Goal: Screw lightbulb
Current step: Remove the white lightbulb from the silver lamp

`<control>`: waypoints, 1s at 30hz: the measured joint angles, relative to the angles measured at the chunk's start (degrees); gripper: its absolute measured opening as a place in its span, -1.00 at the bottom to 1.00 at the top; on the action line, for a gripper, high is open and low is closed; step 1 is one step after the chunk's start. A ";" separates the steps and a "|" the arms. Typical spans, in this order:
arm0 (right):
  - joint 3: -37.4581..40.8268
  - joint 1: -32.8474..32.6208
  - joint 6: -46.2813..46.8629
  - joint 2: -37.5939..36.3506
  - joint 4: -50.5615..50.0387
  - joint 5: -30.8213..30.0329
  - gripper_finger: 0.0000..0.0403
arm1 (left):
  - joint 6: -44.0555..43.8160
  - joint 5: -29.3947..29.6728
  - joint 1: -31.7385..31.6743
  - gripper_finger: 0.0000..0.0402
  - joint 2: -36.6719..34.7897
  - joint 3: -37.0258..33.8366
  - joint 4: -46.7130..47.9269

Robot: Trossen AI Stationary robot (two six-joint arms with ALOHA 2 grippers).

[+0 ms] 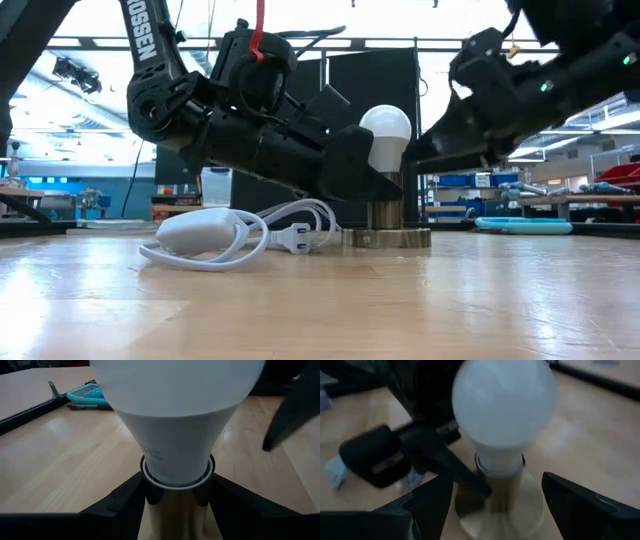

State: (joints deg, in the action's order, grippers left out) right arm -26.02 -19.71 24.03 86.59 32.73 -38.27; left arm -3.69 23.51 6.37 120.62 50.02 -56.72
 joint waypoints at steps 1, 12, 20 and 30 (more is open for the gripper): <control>0.02 0.03 -1.45 1.88 3.66 -0.53 0.53 | -0.02 0.02 0.00 0.05 0.00 0.00 0.01; 0.00 0.84 -9.35 14.44 27.33 -5.42 0.53 | -0.10 0.04 0.00 0.05 0.00 0.00 0.05; 0.00 1.56 -9.35 17.44 30.16 -6.98 0.52 | -0.84 0.07 0.00 0.05 0.00 0.00 0.33; 0.00 1.91 -9.29 17.42 30.51 -5.69 0.18 | -1.09 0.07 0.00 0.05 0.00 0.02 0.69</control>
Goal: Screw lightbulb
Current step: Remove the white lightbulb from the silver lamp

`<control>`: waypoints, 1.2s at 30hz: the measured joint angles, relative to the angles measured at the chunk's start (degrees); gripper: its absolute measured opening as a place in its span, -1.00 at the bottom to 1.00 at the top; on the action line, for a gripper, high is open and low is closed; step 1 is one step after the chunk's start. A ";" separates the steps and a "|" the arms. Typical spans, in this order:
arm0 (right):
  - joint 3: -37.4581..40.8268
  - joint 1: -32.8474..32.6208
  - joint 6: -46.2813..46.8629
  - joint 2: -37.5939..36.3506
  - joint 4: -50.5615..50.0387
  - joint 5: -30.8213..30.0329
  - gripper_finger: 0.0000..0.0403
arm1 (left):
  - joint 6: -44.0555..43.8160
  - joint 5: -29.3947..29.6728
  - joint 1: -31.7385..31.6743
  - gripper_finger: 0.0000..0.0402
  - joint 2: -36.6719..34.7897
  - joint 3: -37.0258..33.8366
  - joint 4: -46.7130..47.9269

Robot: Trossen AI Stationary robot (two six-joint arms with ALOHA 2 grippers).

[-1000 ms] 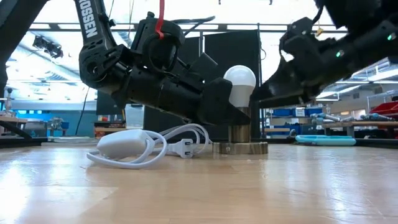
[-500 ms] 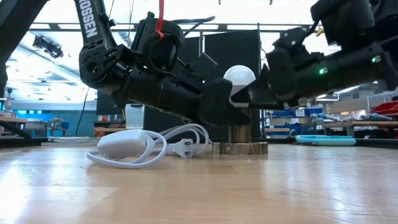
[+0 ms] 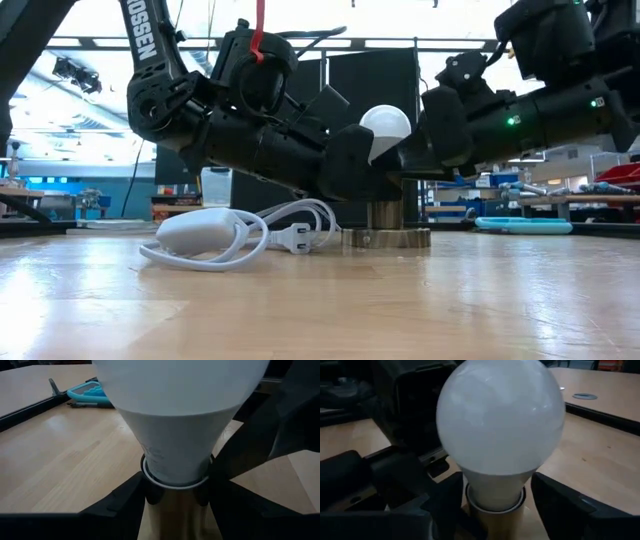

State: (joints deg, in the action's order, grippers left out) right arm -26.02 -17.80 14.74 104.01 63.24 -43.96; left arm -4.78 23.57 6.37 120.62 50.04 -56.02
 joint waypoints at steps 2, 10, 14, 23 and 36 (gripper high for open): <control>0.00 0.00 0.00 0.00 -0.04 0.26 0.10 | 0.00 0.00 0.00 0.05 0.00 0.00 0.04; 0.00 0.09 0.07 -0.02 -0.04 0.39 -0.07 | 0.00 0.13 0.00 0.05 0.00 0.00 0.06; 0.02 0.75 -0.43 -0.09 -0.04 2.02 -0.10 | -0.02 0.32 0.00 0.05 0.00 -0.01 0.08; 0.04 1.57 -2.17 -0.11 0.29 4.22 -0.12 | 0.00 0.39 -0.02 0.05 0.00 -0.02 0.32; 2.55 4.16 -6.26 -0.11 5.02 13.65 -0.14 | 1.51 -1.75 -0.02 0.05 0.00 -0.02 1.32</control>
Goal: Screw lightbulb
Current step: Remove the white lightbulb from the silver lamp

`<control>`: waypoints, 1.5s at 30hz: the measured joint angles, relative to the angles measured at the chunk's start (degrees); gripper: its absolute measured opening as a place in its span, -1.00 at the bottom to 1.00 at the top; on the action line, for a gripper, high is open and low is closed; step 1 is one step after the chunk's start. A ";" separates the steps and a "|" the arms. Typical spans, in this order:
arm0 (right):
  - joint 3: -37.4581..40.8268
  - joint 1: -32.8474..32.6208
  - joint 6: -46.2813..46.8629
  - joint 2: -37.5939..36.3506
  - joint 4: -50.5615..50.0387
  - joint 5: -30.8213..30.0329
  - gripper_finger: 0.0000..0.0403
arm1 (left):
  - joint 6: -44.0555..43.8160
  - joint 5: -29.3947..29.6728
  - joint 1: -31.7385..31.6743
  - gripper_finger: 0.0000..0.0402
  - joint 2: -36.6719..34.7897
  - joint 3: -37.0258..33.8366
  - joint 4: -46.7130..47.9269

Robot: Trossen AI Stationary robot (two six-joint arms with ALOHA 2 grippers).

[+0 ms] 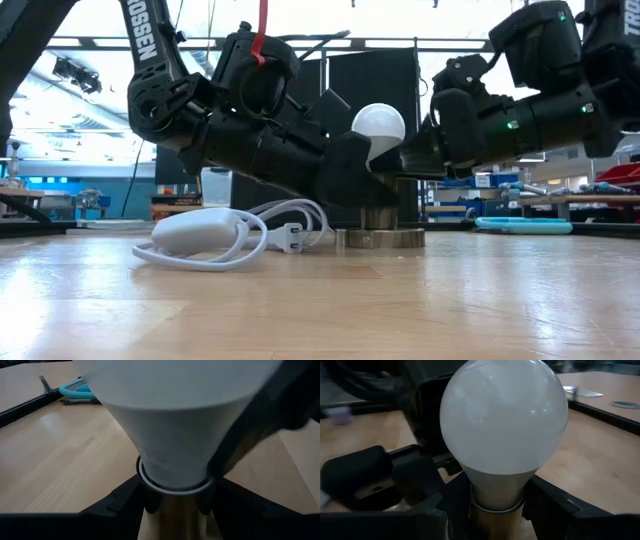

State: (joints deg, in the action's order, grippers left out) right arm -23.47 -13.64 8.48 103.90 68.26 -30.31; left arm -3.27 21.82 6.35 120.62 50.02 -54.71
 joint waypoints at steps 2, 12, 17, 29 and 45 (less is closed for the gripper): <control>1.55 1.41 -0.77 0.00 2.29 4.32 -0.14 | 1.00 -0.15 0.03 0.05 0.00 0.01 0.20; 4.91 8.59 -6.16 -0.15 6.48 27.24 -0.14 | 3.06 -5.07 0.02 0.05 0.00 0.02 0.33; 4.93 12.53 -7.48 -0.11 6.20 39.05 -0.14 | 4.82 -9.64 0.02 0.05 0.02 0.02 0.34; 5.24 21.17 -5.61 0.31 3.78 65.54 -0.14 | 7.89 -13.63 0.11 0.05 0.02 0.02 0.32; 11.34 4.42 2.20 -0.87 9.18 20.56 -0.13 | 4.53 -8.22 -0.13 0.05 0.02 0.02 0.54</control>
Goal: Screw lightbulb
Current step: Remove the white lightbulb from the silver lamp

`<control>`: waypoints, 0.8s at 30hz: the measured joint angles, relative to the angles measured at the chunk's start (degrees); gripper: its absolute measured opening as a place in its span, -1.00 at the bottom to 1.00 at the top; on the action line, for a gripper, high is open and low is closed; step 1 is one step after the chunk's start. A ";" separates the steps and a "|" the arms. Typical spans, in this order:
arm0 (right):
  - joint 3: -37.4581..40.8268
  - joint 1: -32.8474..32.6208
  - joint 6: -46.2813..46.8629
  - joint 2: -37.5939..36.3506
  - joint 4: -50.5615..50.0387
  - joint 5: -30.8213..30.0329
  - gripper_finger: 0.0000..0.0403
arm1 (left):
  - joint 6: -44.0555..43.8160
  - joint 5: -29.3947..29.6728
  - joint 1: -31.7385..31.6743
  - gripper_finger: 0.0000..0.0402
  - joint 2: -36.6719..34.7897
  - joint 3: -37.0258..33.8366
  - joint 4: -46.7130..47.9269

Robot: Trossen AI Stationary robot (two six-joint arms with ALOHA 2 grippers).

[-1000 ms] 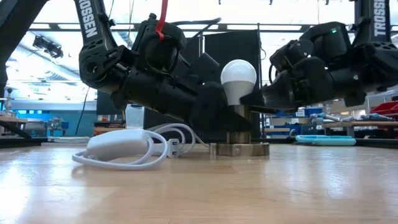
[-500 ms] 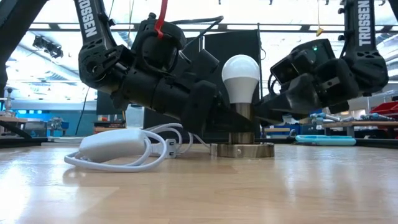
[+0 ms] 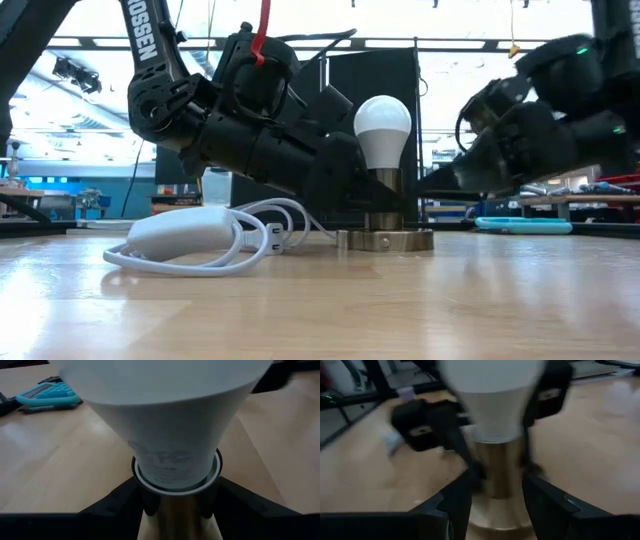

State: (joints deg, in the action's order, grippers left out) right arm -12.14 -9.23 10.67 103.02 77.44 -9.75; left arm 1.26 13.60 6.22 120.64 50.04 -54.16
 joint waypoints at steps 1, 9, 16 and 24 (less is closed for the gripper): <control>-0.13 -1.21 0.75 -0.02 0.25 -0.82 -0.11 | -0.19 0.12 0.00 0.05 0.00 0.00 -0.01; -3.59 -6.28 9.16 -0.04 0.18 -15.61 0.20 | -1.72 0.89 -0.26 0.05 0.00 0.00 0.16; -10.96 -11.68 4.77 -0.07 -9.36 -29.36 0.24 | -3.26 4.12 -0.28 0.05 0.00 0.00 0.56; -15.82 -12.05 3.81 -0.07 -16.75 -38.56 0.19 | -3.83 6.09 -0.33 0.05 0.00 0.00 0.60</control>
State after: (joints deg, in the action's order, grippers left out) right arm -27.96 -21.28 14.48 102.96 60.69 -48.31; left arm -2.57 19.69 5.89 120.64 50.04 -53.56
